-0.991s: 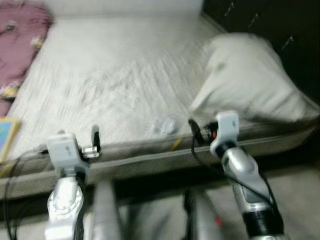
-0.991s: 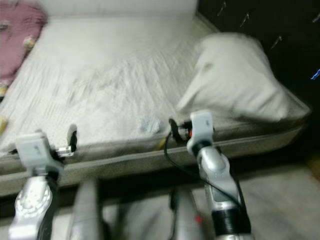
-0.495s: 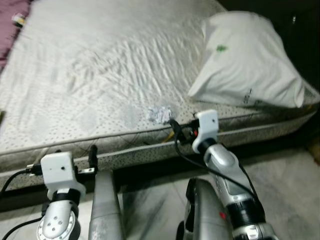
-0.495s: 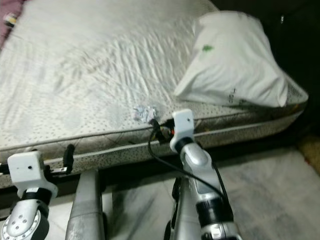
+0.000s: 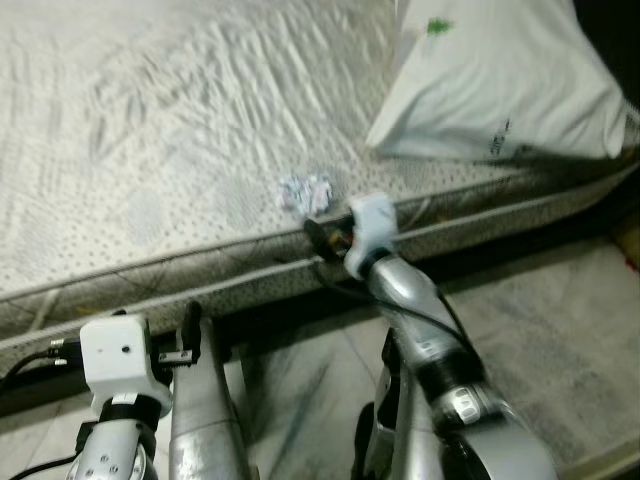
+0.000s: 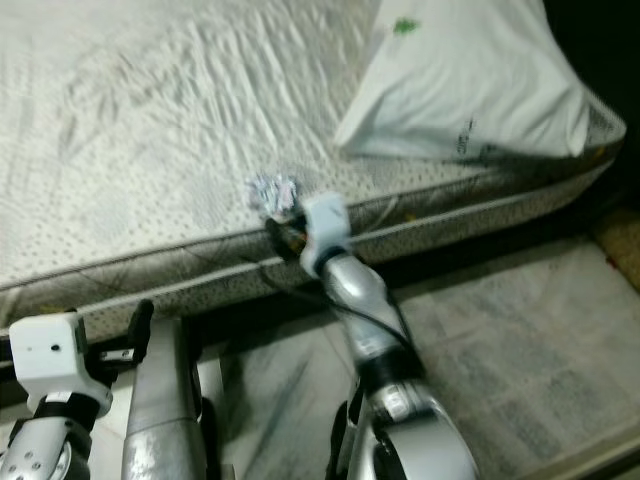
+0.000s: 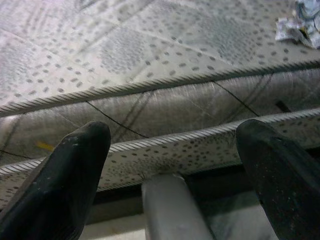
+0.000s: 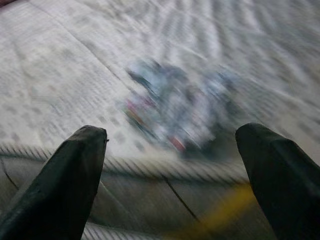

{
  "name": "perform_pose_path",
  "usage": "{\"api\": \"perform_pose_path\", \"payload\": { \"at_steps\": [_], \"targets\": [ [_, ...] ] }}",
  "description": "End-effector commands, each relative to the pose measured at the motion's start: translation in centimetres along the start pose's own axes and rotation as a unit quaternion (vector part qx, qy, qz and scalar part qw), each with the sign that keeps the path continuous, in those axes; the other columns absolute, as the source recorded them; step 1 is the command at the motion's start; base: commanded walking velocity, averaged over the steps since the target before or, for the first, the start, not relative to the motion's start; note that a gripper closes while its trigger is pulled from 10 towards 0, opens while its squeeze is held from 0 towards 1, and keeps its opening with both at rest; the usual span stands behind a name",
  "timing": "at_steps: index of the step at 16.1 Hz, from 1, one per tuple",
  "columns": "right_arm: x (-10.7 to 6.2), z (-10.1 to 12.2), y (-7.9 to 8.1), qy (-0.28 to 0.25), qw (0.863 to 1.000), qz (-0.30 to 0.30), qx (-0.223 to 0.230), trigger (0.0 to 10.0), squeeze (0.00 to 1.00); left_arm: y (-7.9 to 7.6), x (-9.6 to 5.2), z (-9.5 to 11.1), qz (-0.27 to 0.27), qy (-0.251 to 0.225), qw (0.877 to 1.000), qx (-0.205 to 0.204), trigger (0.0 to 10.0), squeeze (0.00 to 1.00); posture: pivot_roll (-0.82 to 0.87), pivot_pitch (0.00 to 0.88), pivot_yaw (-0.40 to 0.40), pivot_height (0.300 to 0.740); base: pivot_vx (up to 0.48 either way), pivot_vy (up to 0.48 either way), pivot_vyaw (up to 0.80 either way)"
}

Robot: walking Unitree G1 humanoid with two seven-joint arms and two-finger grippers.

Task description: Clean up the room

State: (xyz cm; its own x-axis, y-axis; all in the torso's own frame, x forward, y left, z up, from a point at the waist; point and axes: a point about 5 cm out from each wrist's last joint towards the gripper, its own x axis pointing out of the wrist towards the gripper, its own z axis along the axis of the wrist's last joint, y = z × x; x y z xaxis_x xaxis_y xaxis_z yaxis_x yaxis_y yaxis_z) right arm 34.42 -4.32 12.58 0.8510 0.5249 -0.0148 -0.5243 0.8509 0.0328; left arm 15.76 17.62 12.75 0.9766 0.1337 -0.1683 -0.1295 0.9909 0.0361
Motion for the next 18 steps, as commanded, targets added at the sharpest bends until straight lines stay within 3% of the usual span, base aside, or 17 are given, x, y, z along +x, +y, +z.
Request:
{"api": "perform_pose_path", "payload": {
  "at_steps": [1, 4, 9, 12, 15, 18],
  "targets": [
    [0.6, 0.2, 0.7, -0.01, 1.0, 0.002, -0.001, 10.0, 0.0, -0.3, -0.3, 0.3, -0.008, 0.001, 1.0, 0.002, 10.0, 0.0, 0.16, 0.295, -0.045, 0.48, 0.0, 0.0, 0.0],
    [2.4, 2.3, 1.4, -0.047, 0.999, -0.027, -0.006, 10.0, 0.0, -0.4, -0.1, 0.5, -0.007, -0.002, 1.0, 0.002, 10.0, 0.0, 0.17, 0.295, -0.058, 0.48, 0.0, 0.0, 0.0],
    [3.4, 3.3, 2.0, -0.07, 0.995, -0.061, -0.027, 10.0, 0.0, -0.6, 0.0, 0.8, -0.002, -0.008, 1.0, 0.004, 10.0, 0.0, 0.19, 0.291, -0.069, 0.48, 0.0, 0.0, 0.0],
    [3.6, 2.7, 2.4, -0.053, 0.994, -0.074, -0.067, 10.0, 0.0, -0.6, 0.0, 0.8, 0.001, -0.007, 1.0, 0.004, 10.0, 0.0, 0.19, 0.292, -0.075, 0.48, 0.0, 0.0, 0.0],
    [3.7, 1.1, 2.7, 0.008, 0.985, -0.093, -0.143, 10.0, 0.0, -0.6, 0.1, 0.8, 0.005, -0.008, 1.0, 0.004, 10.0, 0.0, 0.2, 0.291, -0.082, 0.48, 0.0, 0.0, 0.0],
    [3.7, 0.4, 2.7, 0.039, 0.982, -0.102, -0.155, 10.0, 0.0, -0.7, 0.2, 0.9, 0.006, -0.009, 1.0, 0.005, 10.0, 0.0, 0.2, 0.289, -0.086, 0.48, 0.0, 0.0, 0.0]
  ]
}}
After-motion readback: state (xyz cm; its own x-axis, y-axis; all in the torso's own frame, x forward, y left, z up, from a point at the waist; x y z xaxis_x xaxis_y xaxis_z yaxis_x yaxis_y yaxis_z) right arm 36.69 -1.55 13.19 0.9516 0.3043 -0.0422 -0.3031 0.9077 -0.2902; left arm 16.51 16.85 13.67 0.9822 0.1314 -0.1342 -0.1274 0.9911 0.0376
